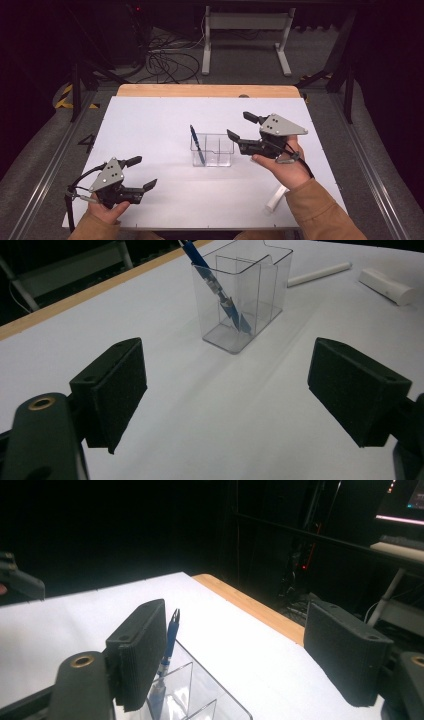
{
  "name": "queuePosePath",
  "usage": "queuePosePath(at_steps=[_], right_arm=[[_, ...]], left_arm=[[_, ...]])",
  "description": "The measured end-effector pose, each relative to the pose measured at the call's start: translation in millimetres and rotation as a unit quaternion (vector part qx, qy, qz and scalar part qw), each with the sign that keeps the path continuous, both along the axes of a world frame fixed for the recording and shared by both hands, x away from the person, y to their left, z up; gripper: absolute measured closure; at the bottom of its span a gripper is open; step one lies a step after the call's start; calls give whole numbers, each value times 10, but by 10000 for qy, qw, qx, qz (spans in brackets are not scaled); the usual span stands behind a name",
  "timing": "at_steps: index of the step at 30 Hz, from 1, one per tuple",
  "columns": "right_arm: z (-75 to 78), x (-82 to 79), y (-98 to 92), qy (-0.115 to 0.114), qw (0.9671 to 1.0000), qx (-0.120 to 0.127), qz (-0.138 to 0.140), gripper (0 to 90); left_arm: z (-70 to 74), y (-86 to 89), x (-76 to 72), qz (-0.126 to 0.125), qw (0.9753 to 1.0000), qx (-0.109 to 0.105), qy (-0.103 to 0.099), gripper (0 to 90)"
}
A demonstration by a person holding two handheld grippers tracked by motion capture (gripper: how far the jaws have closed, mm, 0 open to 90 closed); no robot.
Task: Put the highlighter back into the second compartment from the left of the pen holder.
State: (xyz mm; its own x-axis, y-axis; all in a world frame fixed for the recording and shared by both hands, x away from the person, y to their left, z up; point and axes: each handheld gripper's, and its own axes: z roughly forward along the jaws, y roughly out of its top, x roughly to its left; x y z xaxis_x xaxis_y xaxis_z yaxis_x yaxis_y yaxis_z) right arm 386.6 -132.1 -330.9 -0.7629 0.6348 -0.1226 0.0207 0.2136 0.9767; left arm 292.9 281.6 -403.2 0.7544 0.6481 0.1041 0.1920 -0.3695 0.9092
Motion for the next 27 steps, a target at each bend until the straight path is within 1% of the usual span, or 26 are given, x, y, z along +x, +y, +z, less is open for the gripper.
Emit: queuePosePath(at_steps=[3,7,10,14,16,18,19,21,22,23,27], right_arm=[[-10,11,-52,127,9999,70,50,274],[-23,9,-97,147,9998,63,93,270],[-36,10,-108,146,9998,-27,111,264],[-47,23,-124,171,9996,-91,201,270],[-50,25,-137,193,9994,-131,248,293],[-57,29,-155,295,9990,-175,284,324],[-61,32,-166,369,9987,-218,279,326],[-67,36,-191,414,9984,-278,253,331],[-71,36,-205,471,9981,-332,224,335],[-76,37,-218,528,9976,-401,204,336],[-101,55,-281,628,9955,-663,247,334]], left_arm=[[-5,0,-1,2,10000,16,10,167],[-3,-2,-6,2,10000,12,-17,167],[-5,-1,-4,4,10000,9,-11,167],[-2,-3,-4,10,10000,21,-12,167],[-5,-6,-3,14,10000,25,-11,167],[-4,-5,-4,13,10000,24,-16,167],[-4,-4,-5,15,10000,20,-17,167],[-2,-1,-6,17,10000,19,-15,167],[-2,-1,-7,20,10000,18,-15,167],[-2,-1,-7,22,10000,15,-16,167],[-2,-2,-6,25,10000,16,-15,167]])
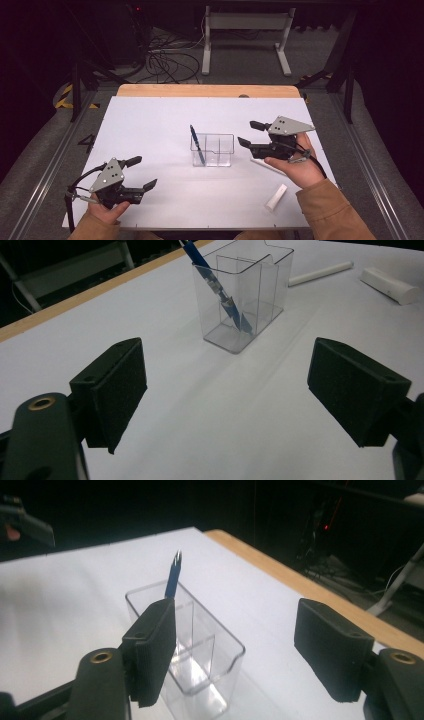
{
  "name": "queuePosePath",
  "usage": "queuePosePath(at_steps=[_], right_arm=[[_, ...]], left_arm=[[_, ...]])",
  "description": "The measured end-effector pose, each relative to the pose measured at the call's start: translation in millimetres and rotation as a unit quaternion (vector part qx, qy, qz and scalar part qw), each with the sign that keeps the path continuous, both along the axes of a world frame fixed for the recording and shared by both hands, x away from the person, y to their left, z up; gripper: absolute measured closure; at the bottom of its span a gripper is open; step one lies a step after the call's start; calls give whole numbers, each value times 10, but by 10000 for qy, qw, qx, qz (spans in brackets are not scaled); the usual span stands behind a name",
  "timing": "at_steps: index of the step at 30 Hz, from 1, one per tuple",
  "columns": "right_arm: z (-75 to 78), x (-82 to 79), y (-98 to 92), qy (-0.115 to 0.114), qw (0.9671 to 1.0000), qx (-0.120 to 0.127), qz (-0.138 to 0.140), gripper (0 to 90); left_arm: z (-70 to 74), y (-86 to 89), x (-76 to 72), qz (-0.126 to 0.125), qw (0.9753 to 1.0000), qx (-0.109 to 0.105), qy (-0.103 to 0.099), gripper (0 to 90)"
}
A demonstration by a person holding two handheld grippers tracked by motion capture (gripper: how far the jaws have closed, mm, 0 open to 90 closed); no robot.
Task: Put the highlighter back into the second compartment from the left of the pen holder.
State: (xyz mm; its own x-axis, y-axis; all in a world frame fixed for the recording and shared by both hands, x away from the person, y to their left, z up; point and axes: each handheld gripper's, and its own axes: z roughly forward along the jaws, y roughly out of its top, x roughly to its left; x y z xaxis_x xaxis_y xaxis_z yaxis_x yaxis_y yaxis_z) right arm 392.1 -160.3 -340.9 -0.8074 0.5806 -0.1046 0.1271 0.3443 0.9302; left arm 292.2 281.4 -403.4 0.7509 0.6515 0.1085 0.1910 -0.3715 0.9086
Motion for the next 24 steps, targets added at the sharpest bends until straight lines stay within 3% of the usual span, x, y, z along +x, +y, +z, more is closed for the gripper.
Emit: queuePosePath(at_steps=[2,4,12,19,24], right_arm=[[-14,12,-37,102,9998,-179,-64,327],[-40,14,-72,421,9983,-326,-246,325],[-154,59,-154,543,9935,-989,-118,322],[-248,96,-237,792,9893,-1214,-156,301],[-297,114,-275,943,9842,-1498,-29,269]], left_arm=[[-2,-3,2,4,10000,3,-1,168],[-2,-6,3,2,10000,6,-1,168],[0,-6,1,1,10000,-2,0,168],[-1,-10,3,-14,10000,0,6,168],[-1,-11,2,-14,10000,3,3,168]])
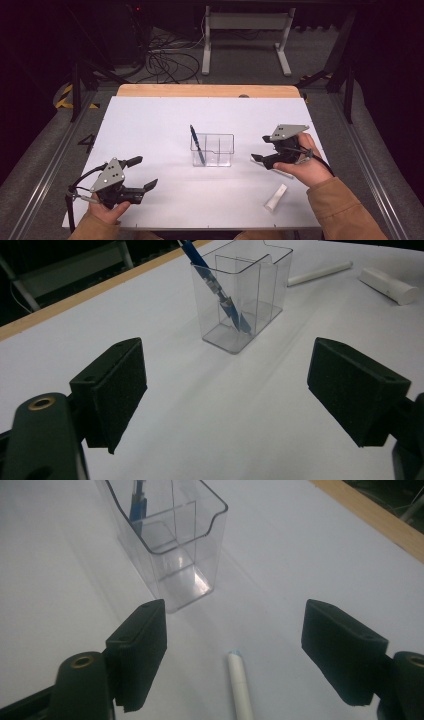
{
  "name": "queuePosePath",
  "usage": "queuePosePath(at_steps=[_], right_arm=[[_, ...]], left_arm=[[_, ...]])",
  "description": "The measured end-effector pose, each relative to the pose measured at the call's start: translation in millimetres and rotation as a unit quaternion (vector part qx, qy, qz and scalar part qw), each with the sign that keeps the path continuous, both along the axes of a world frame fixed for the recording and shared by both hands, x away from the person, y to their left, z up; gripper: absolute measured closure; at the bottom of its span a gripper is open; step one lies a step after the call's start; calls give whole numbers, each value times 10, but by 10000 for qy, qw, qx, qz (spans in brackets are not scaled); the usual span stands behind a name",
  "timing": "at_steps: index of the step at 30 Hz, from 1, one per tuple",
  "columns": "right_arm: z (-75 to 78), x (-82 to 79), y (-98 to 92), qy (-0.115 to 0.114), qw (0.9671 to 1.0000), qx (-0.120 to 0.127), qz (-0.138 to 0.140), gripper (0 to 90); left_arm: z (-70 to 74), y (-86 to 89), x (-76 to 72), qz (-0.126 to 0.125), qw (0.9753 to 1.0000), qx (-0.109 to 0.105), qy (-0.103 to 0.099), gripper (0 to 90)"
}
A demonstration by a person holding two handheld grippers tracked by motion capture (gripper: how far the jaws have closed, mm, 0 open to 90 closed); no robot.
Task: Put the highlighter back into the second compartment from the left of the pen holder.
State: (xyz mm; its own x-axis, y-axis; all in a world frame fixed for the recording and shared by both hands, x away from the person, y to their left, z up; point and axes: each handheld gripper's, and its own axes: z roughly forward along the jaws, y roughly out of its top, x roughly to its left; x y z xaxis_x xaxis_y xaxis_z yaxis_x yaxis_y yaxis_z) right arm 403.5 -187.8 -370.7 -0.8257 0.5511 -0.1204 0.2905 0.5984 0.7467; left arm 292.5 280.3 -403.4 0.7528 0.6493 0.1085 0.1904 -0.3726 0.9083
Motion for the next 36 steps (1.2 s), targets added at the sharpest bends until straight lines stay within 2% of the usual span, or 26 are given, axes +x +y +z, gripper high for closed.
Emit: queuePosePath(at_steps=[8,16,23,29,32,36], right_arm=[[-101,34,2,138,9981,-597,59,315],[-204,87,12,342,9952,-916,20,369],[-277,141,-8,493,9897,-1336,164,412],[-315,163,-6,609,9856,-1556,246,448],[-333,170,5,663,9814,-1793,174,440],[-354,197,13,732,9763,-2018,280,487]], left_arm=[[0,0,0,-2,10000,5,3,168],[-1,0,0,-7,10000,7,6,168],[-2,-2,1,-9,10000,21,-6,168],[-2,-6,-2,-17,10000,19,7,168],[-3,-6,0,-15,10000,29,-1,168],[-2,-6,0,-17,10000,29,-4,168]])
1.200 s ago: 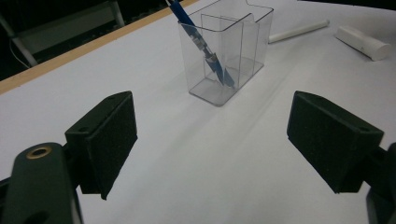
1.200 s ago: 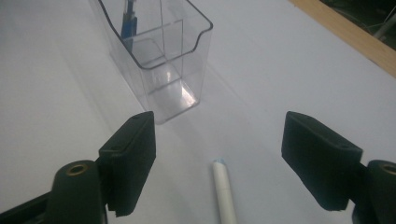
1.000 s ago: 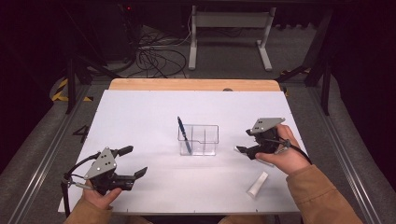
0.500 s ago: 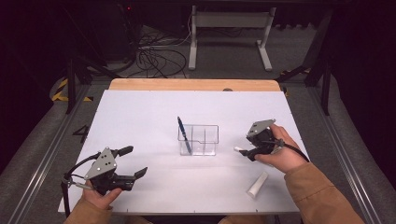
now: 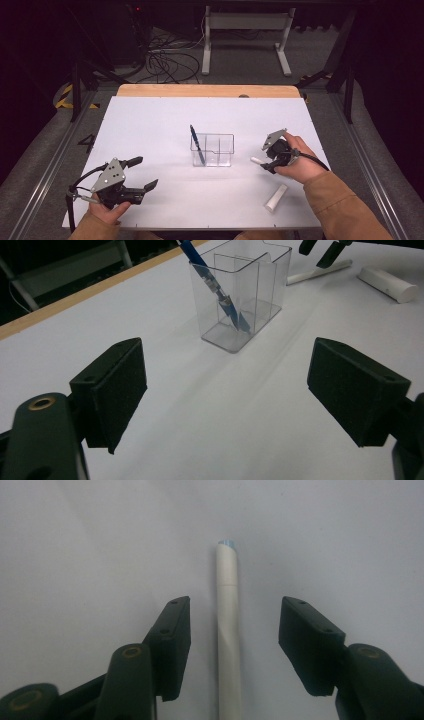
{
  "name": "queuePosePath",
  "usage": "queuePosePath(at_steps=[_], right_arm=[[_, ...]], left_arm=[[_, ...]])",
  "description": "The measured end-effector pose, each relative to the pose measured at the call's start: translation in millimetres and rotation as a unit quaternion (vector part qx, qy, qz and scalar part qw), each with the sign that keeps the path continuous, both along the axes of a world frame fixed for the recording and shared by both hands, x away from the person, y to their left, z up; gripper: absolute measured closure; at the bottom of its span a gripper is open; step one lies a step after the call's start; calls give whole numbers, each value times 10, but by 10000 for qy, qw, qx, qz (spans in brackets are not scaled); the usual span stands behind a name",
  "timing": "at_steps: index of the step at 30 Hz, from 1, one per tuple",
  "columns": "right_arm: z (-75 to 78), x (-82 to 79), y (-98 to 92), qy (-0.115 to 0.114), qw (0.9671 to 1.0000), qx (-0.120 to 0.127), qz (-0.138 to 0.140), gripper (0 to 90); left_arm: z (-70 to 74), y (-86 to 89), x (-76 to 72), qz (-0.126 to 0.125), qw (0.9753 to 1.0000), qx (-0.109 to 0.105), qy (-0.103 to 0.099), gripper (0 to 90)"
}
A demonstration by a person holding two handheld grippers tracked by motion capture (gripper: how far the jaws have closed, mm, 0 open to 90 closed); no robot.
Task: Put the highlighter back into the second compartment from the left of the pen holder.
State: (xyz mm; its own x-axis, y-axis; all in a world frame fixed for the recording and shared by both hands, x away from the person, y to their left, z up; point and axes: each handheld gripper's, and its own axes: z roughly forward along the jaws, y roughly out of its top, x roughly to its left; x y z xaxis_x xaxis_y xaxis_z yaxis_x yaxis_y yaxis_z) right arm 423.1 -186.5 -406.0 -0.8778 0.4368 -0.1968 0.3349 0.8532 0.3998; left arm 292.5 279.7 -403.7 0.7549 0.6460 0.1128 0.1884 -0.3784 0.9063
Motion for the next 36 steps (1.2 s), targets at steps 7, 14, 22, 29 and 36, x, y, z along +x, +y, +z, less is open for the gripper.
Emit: queuePosePath(at_steps=[7,14,22,29,36], right_arm=[[-26,7,25,196,9993,-301,103,534],[-62,67,27,290,9984,-459,183,592],[-96,112,55,446,9968,-623,247,683],[-127,145,60,550,9951,-758,320,760],[-165,157,84,665,9939,-813,347,786]], left_arm=[[-5,-3,1,-23,10000,-11,28,169],[-9,-12,4,-34,10000,-10,30,170],[-9,-8,6,-33,10000,-17,25,170],[-11,-16,6,-43,10000,-10,41,170],[-11,-12,6,-40,10000,-20,34,170]])
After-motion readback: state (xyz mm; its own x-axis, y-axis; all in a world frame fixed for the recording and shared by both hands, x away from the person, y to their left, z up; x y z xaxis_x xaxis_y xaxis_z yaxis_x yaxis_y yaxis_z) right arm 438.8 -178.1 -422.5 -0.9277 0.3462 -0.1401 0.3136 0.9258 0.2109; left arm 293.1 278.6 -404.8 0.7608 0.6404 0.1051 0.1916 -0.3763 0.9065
